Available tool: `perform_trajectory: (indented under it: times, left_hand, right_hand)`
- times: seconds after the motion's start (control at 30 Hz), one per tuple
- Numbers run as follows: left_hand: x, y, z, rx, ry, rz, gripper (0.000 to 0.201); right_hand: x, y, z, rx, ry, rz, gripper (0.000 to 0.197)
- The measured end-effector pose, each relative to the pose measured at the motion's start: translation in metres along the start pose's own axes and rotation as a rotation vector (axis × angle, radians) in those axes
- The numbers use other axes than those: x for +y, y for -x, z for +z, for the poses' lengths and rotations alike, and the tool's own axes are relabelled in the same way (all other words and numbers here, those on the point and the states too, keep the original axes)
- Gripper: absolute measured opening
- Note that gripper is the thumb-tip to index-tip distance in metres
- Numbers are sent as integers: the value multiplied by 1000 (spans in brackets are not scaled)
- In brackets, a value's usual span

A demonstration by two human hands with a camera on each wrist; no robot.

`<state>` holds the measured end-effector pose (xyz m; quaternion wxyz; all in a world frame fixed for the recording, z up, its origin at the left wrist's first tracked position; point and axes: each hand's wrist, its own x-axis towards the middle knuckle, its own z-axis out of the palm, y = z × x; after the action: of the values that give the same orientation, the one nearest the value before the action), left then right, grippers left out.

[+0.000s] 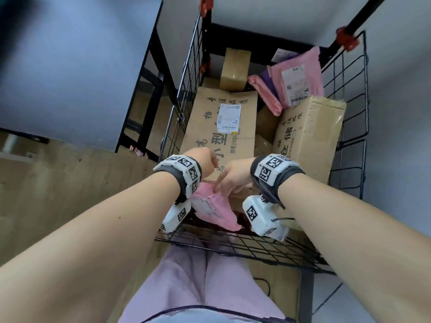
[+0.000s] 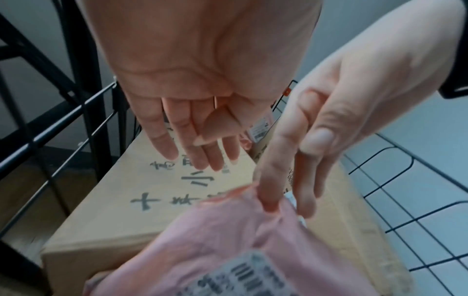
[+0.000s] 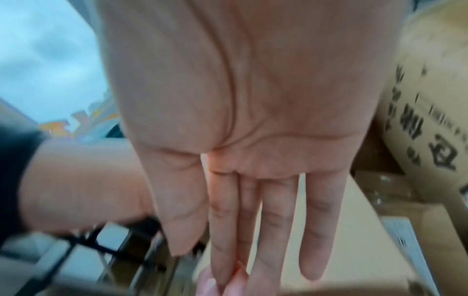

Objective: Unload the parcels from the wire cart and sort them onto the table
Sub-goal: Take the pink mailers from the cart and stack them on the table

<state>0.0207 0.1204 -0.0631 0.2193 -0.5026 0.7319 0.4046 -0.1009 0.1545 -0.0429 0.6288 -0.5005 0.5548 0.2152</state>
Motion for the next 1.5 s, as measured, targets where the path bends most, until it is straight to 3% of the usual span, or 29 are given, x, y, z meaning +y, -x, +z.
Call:
perform_trajectory:
  times: [0.23, 0.37, 0.43, 0.5, 0.6, 0.73, 0.87, 1.0, 1.13, 1.3, 1.5]
  left_hand:
    - [28, 32, -31, 2, -106, 71, 30]
    - [45, 49, -62, 111, -117, 125, 23]
    - [50, 57, -76, 197, -64, 153, 13]
    - [53, 63, -88, 283, 23, 163, 15]
    - [56, 72, -105, 382, 147, 155, 9]
    - [55, 83, -128, 479, 396, 169, 24]
    - [49, 100, -152, 538, 697, 215, 29]
    - [41, 118, -169, 625, 863, 192, 31]
    - [21, 138, -181, 747, 871, 136, 26]
    - [-17, 176, -189, 962, 910, 2, 39]
    - [-84, 215, -191, 1101, 791, -132, 31]
  right_hand:
    - [-18, 79, -44, 210, -111, -31, 29]
    - [-37, 124, -64, 347, -112, -62, 26]
    - [-44, 142, -69, 462, -72, -79, 26]
    - [-47, 153, -76, 640, -81, -125, 25]
    - [-44, 158, -84, 904, -269, -167, 28]
    - [-33, 158, -93, 1078, -320, -77, 50]
    - [-34, 157, -93, 1004, -514, -126, 69]
    - [-54, 150, -86, 833, -572, -308, 44]
    - [-92, 138, -84, 799, -691, -509, 31]
    - [-154, 116, -76, 701, -708, -668, 18]
    - [-230, 97, -45, 621, -647, -784, 25]
